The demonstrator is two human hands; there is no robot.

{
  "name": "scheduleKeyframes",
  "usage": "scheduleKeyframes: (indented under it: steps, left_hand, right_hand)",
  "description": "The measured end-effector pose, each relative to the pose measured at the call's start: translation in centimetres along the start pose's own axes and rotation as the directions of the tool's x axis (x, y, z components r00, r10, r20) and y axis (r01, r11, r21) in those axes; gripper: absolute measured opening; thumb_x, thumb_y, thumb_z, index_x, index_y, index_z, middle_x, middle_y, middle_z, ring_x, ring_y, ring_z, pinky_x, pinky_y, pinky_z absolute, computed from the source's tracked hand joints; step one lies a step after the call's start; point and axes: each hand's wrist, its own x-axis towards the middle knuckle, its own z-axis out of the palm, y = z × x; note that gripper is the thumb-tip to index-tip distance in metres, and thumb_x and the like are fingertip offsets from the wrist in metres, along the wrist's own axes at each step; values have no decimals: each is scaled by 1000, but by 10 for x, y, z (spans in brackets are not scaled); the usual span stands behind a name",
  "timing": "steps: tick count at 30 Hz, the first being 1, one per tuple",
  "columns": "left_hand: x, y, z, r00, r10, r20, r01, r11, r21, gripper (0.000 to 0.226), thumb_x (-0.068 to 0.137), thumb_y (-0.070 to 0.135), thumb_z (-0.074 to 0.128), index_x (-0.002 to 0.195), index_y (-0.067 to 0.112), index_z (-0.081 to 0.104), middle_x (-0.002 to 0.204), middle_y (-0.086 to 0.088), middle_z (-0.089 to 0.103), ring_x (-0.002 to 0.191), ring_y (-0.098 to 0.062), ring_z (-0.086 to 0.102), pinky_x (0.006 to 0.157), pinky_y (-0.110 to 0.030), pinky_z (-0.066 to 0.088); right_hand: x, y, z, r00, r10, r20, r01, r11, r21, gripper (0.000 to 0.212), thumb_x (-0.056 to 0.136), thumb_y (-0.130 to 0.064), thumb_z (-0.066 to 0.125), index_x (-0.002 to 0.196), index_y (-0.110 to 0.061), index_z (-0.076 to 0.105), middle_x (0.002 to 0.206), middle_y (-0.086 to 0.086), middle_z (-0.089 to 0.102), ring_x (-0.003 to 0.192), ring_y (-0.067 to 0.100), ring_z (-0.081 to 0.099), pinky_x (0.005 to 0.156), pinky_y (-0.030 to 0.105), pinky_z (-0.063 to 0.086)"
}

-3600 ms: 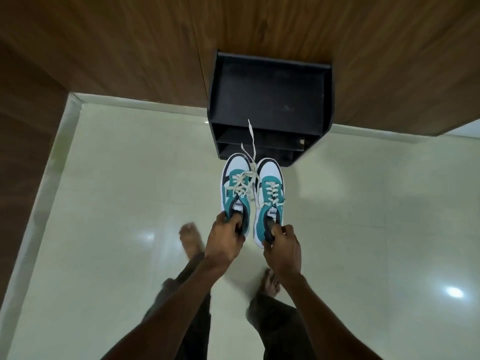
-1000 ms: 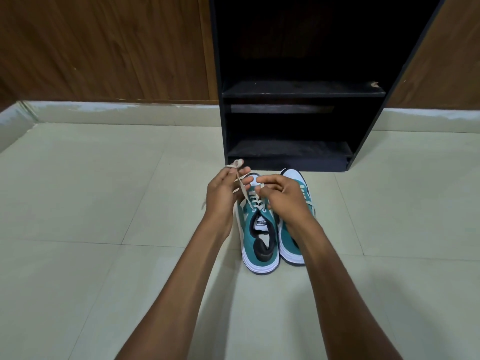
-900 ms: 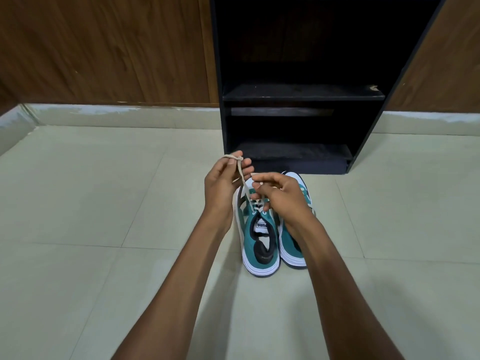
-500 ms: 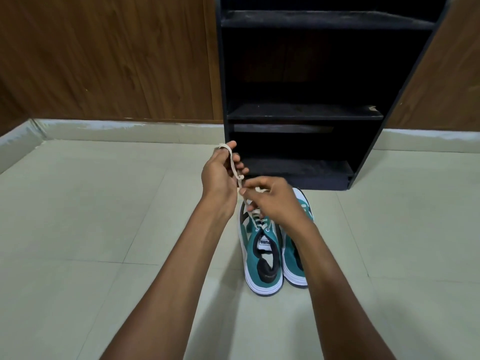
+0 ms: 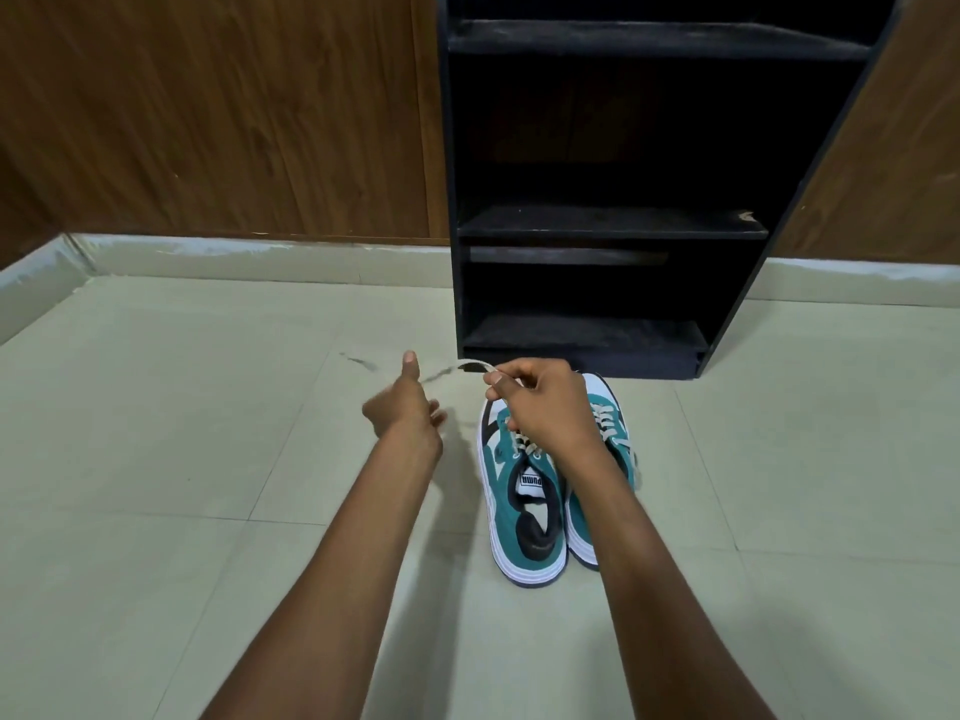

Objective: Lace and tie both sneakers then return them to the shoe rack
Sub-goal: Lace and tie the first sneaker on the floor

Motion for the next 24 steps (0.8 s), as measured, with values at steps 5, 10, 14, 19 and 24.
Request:
scheduleKeyframes:
  steps: [5,10,14,19,24]
  left_hand:
    - [-37,-27,0,984,-21,178,-16,979,205,33,94,40,60,100,7,58,86,-7,59,67,-21,59,54,-32,48]
    - [-67,-32,3,829,79,554,-255,934,249,28,94,19,43,81,10,66,66,-2,68,56,-11,63,55,-22,51]
    - [-64,-33,-3,692,108,714,-403,879,257,22,92,2,46,78,6,62,63,-4,63,60,-17,60,57,-19,51]
    - [-49,-30,-3,713,210,669,-365,925,100,31,106,21,44,104,18,75,80,-3,63,73,-17,63,69,-22,56]
    - [-45,-28,7,539,404,739,-723,672,160,36,108,31,37,134,29,62,131,4,54,119,-3,54,100,-12,42]
  right_hand:
    - [3,3,-2,998,43,-40,-42,999,34,17,97,-27,65,98,-17,79,84,-3,79,45,4,59,58,18,51]
    - [7,7,-4,990,31,-140,-24,998,56,16,94,-22,68,103,-17,80,90,1,79,62,13,70,62,24,59]
    - [10,2,-18,994,75,-78,-63,987,145,30,98,-12,59,126,-12,70,80,1,75,37,7,57,41,20,47]
    - [10,2,-26,980,192,60,-199,969,149,49,101,-16,52,147,-9,40,102,8,73,55,20,68,48,30,51]
    - [9,4,-24,984,93,153,-109,989,96,27,101,-20,57,125,-13,65,105,5,77,51,15,65,46,27,49]
